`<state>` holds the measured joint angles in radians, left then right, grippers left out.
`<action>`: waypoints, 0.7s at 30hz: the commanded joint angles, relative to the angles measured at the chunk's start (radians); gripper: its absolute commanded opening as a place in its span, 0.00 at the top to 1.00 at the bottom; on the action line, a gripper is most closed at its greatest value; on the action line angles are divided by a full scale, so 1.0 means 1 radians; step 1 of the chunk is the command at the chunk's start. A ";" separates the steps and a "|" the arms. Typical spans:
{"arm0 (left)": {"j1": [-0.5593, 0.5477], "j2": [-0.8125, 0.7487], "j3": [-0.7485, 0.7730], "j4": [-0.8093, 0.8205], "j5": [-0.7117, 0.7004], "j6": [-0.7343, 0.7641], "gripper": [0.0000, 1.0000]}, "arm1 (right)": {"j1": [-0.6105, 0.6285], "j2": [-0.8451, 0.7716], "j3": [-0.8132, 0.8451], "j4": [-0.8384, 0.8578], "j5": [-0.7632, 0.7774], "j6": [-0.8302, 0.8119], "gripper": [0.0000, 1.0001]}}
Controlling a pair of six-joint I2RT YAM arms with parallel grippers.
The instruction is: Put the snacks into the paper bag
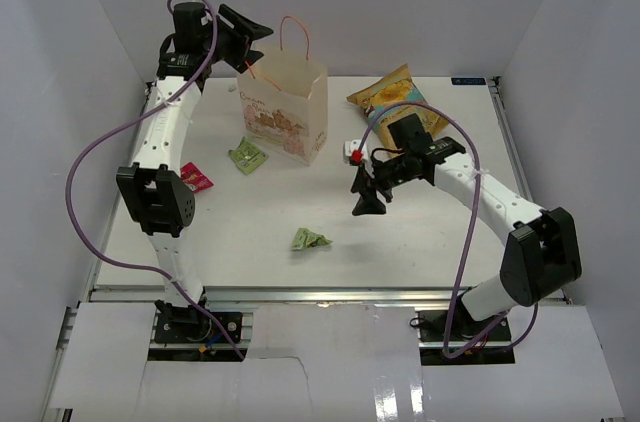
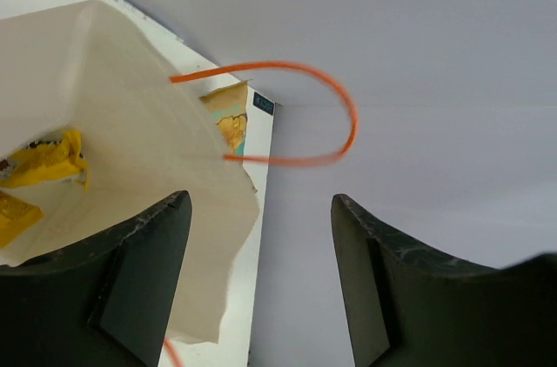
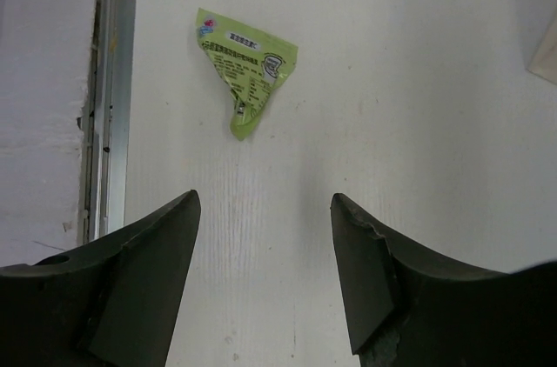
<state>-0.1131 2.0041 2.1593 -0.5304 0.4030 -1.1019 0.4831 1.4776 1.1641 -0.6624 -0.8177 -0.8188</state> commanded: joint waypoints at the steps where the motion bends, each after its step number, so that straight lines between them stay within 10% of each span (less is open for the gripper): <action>1: 0.015 -0.045 0.074 0.020 0.005 0.085 0.24 | 0.105 0.027 0.075 -0.081 -0.008 -0.089 0.32; 7: 0.105 -0.151 0.045 -0.031 -0.076 0.249 0.23 | 0.294 0.088 0.066 -0.066 0.138 -0.138 0.23; 21: 0.265 -0.991 -1.106 -0.022 -0.319 0.321 0.24 | 0.463 0.351 0.120 0.150 0.416 -0.033 0.27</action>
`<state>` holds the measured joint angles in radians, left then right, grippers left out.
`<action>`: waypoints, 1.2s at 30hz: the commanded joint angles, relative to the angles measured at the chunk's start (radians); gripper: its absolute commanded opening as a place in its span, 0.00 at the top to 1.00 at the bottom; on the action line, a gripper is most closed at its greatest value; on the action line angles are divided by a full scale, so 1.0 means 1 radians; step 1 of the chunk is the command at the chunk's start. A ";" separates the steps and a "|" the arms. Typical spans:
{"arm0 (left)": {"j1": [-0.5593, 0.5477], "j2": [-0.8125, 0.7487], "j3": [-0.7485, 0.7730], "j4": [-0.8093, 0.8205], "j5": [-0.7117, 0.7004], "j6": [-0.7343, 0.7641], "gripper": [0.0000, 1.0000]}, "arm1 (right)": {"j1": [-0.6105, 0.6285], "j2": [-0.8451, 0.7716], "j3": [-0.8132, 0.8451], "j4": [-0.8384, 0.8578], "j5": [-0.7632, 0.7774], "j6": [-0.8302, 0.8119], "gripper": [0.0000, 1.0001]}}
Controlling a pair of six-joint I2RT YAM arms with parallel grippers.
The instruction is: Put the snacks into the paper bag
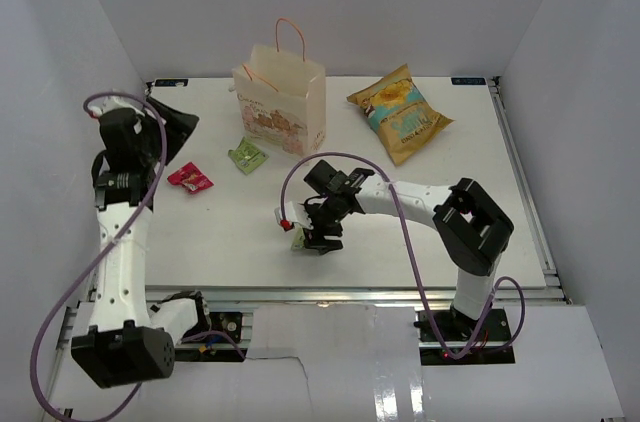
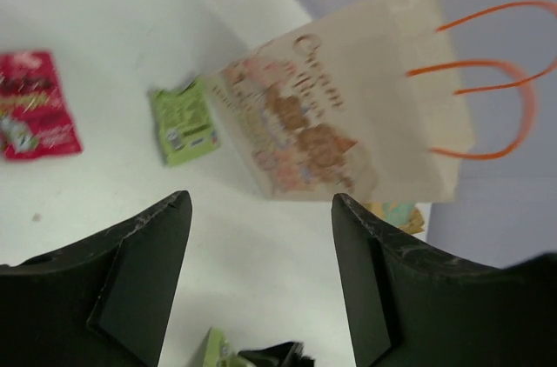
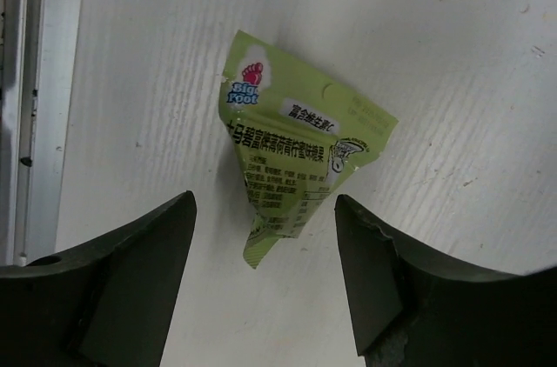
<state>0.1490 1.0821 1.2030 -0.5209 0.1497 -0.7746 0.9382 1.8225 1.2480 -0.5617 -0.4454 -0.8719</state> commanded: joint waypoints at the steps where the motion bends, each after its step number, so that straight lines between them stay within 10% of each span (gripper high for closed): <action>1: 0.004 -0.095 -0.186 -0.037 -0.070 -0.015 0.25 | 0.010 0.009 0.016 0.074 0.047 0.028 0.30; 15: 0.006 -0.373 -0.534 -0.133 0.011 -0.140 0.25 | 0.005 -0.069 -0.084 0.151 -0.015 0.080 0.92; 26: 0.004 -0.314 -0.660 0.045 0.273 -0.120 0.25 | -0.272 -0.178 0.405 0.072 -0.222 0.227 0.92; 36: 0.004 -0.242 -0.704 0.173 0.360 -0.095 0.25 | -0.302 0.140 0.905 0.430 0.120 0.651 0.92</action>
<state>0.1505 0.8200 0.4984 -0.4290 0.4564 -0.8909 0.6216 1.8172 2.0583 -0.2531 -0.4847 -0.3771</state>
